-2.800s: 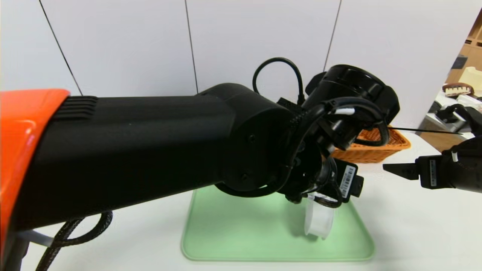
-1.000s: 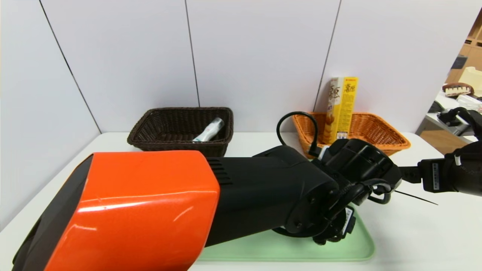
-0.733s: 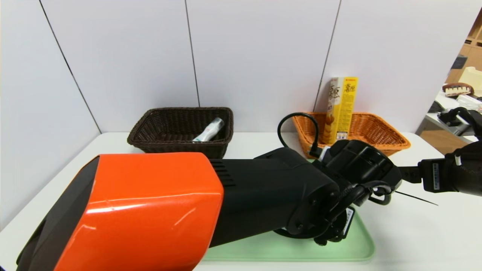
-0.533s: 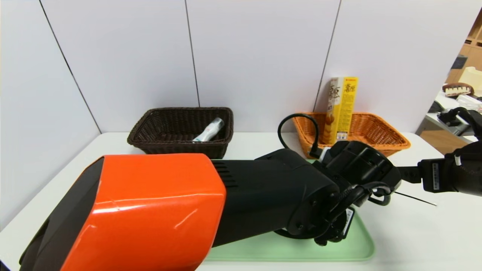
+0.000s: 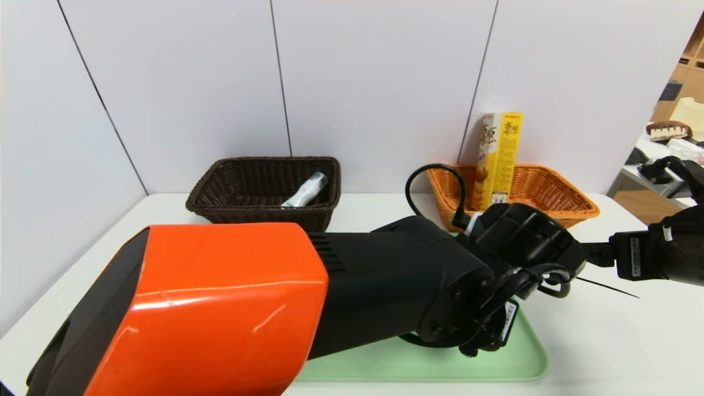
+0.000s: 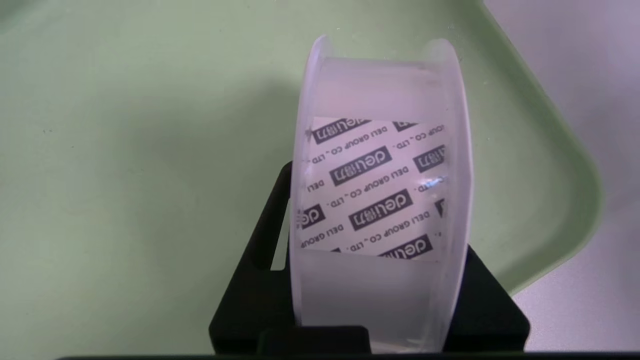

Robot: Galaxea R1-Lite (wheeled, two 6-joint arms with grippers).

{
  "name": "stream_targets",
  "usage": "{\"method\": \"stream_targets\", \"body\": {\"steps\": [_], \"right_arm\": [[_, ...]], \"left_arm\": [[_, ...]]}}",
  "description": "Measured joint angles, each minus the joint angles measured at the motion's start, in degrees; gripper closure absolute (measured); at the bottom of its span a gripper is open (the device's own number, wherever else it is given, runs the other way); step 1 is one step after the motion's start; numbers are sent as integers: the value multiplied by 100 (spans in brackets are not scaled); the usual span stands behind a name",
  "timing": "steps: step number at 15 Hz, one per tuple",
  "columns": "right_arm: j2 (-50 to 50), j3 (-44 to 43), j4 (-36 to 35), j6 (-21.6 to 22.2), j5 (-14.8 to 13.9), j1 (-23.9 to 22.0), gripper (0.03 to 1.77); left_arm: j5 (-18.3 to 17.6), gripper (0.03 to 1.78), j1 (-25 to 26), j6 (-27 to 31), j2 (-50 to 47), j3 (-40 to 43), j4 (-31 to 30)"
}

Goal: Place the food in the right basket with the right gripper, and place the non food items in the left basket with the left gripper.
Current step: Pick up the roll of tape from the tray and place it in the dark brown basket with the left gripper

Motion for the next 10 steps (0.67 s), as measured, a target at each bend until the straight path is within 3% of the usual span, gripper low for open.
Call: {"method": "stream_targets", "body": {"steps": [5, 10], "right_arm": [[-16, 44, 1, 0, 15, -11, 10], [-22, 38, 0, -11, 23, -48, 10]], "left_arm": [[106, 122, 99, 39, -486, 2, 124], [121, 122, 549, 140, -1387, 5, 618]]}}
